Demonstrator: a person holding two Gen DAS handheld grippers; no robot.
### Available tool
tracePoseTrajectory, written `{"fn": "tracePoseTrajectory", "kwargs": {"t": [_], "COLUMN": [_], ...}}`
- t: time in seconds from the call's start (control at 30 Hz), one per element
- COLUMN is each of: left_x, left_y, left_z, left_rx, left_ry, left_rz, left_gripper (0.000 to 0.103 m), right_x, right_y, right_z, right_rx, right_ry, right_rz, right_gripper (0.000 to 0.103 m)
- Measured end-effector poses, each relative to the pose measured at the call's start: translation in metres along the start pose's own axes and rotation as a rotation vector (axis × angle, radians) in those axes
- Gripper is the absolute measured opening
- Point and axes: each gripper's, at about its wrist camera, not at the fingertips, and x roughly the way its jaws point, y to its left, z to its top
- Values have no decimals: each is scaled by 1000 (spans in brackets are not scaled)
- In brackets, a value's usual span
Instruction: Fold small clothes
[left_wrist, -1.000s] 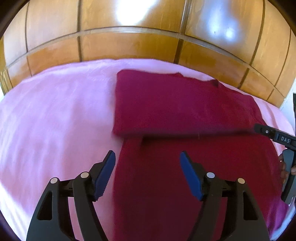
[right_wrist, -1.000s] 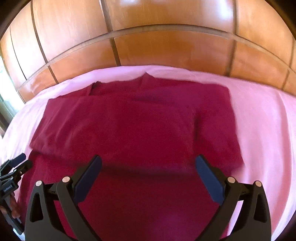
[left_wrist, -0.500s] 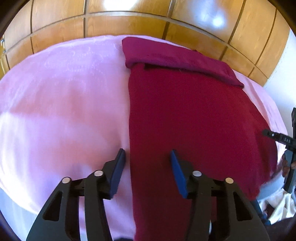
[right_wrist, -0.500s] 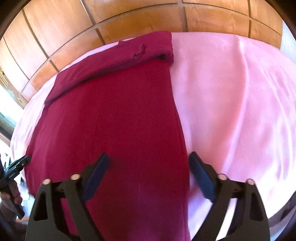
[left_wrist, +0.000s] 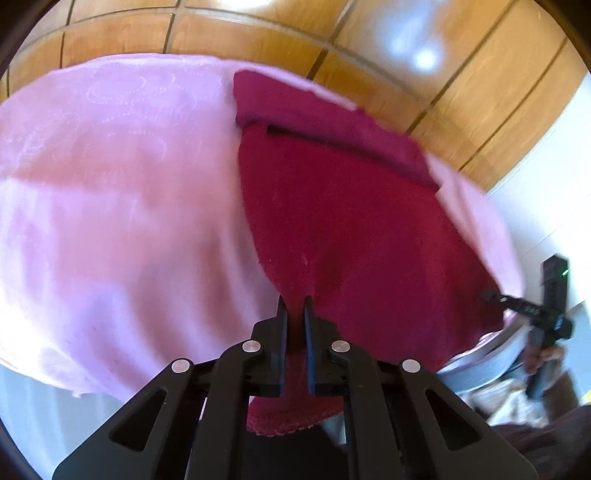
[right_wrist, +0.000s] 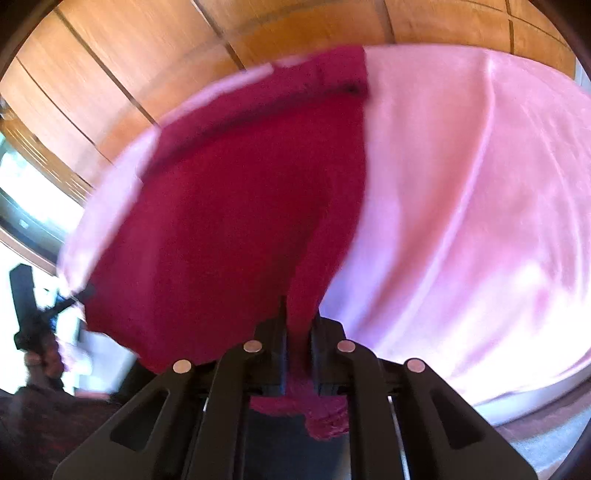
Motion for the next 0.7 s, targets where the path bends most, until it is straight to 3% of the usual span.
{"fn": "tracePoseTrajectory", "kwargs": {"t": [0.1,0.2,0.33,0.5,0.57,0.63,0.67,0.7], "left_x": [-8,-5,11,51,61,72,73,72], "left_y": [0,1,0,10,19,29,34,39], "left_z": [23,48,80,129,145,159,164,167], "left_rx": [-46,-77,-88,-145,-167,-213,-229,-257], "left_ry": [-48,-91,-125,-112,-102,-90,-90,-106], "left_rz": [-78,-119,-98,-41,-52,-46,-45,-33], "left_gripper": [6,6,6,6,6,19,42,61], "right_x": [-8,-4,18,45,53,57,56,52], "right_y": [7,7,-3,-28,-36,-47,-50,-53], "right_z": [28,57,94,129,139,145,144,144], "right_rx": [32,59,103,163,186,223,241,253], "right_ry": [-85,-139,-163,-152,-147,-142,-149,-172], "right_rz": [96,132,102,49,33,45,58,63], "right_gripper": [8,8,8,9,12,30,58,74]}}
